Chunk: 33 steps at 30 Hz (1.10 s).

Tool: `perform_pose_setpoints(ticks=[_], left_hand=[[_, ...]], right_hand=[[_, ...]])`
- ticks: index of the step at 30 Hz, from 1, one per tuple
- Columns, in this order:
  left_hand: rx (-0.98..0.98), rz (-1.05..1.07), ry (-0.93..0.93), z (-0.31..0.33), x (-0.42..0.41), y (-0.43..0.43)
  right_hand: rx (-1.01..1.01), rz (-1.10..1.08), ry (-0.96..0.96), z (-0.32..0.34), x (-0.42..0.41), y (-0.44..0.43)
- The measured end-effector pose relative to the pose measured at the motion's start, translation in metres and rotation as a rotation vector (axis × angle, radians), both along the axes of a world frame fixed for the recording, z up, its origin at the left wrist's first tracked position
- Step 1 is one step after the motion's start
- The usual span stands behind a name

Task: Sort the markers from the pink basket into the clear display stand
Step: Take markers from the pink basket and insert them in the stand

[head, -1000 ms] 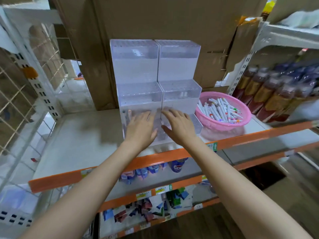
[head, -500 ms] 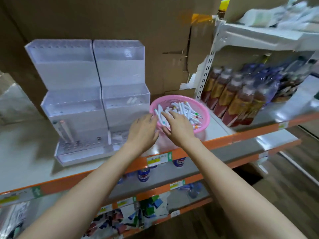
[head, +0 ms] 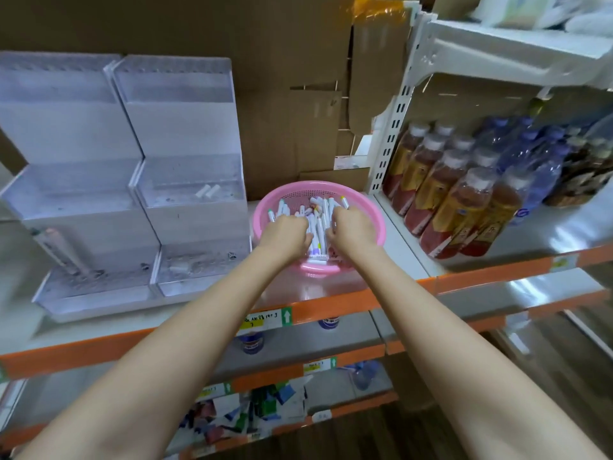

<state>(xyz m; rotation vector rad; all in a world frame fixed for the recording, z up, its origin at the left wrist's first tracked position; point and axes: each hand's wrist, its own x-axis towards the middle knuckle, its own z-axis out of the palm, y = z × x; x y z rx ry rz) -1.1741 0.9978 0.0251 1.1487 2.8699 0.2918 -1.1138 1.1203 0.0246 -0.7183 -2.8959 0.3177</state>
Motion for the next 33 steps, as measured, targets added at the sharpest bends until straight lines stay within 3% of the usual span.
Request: perform_pose_setpoints(ticks=[6, 11, 17, 25, 33], left_hand=[[0.046, 0.092, -0.172, -0.002, -0.006, 0.008], [0.059, 0.131, -0.279, 0.002, -0.011, 0.010], [0.236, 0.198, -0.313, 0.003, -0.006, 0.018], [0.462, 0.341, -0.419, -0.002, -0.015, 0.019], [0.512, 0.253, -0.455, -0.010, -0.017, 0.028]], right_hand=[[-0.143, 0.068, 0.065, -0.007, -0.017, -0.003], [-0.382, 0.058, 0.173, -0.008, -0.017, 0.000], [-0.437, 0.043, 0.100, -0.004, -0.021, 0.008], [-0.659, -0.032, 0.162, 0.000, -0.016, 0.013], [-0.383, -0.016, 0.086, 0.001, -0.014, 0.010]])
